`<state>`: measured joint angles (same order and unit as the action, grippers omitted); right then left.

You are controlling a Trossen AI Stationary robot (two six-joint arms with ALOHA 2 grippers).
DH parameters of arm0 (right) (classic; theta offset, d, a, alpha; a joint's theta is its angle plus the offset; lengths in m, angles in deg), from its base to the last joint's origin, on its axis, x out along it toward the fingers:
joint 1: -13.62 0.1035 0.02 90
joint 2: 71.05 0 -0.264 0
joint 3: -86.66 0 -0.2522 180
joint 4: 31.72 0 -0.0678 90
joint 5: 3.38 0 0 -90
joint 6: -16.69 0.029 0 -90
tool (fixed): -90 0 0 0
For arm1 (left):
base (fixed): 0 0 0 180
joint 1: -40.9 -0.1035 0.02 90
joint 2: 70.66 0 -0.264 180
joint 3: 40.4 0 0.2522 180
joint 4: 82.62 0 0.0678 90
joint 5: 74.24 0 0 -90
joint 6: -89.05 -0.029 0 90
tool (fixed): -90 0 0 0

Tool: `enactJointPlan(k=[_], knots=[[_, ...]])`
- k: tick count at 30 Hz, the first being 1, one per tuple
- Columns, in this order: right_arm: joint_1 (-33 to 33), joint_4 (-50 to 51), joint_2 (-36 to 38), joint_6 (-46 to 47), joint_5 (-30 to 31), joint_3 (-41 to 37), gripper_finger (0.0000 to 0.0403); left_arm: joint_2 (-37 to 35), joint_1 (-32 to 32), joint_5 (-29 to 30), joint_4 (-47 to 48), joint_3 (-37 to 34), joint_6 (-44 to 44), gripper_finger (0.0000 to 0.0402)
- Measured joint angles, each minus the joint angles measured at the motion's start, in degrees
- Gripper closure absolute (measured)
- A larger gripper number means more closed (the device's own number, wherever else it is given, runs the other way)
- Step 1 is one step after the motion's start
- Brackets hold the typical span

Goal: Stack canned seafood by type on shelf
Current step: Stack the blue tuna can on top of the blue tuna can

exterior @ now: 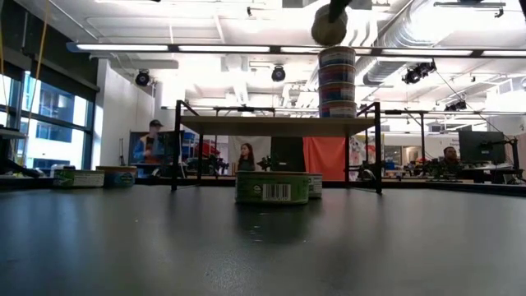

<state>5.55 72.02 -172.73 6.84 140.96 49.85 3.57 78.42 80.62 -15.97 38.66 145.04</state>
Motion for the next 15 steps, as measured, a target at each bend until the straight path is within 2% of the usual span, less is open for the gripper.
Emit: enactJointPlan(k=[4,9,15], knots=[[0.8,-0.17,5.76,1.01,1.53,-2.75,0.0224,0.0,0.06,0.24,0.01,0.0,0.32,0.0401],[0.58,-0.97,13.54,1.22,1.66,-16.36,0.0224,0.0,0.06,0.33,-0.01,0.0,0.57,0.0401],[0.63,-7.92,14.41,-3.49,-0.02,-20.63,0.0224,0.0,-0.39,0.43,-0.01,0.0,0.35,0.0402]])
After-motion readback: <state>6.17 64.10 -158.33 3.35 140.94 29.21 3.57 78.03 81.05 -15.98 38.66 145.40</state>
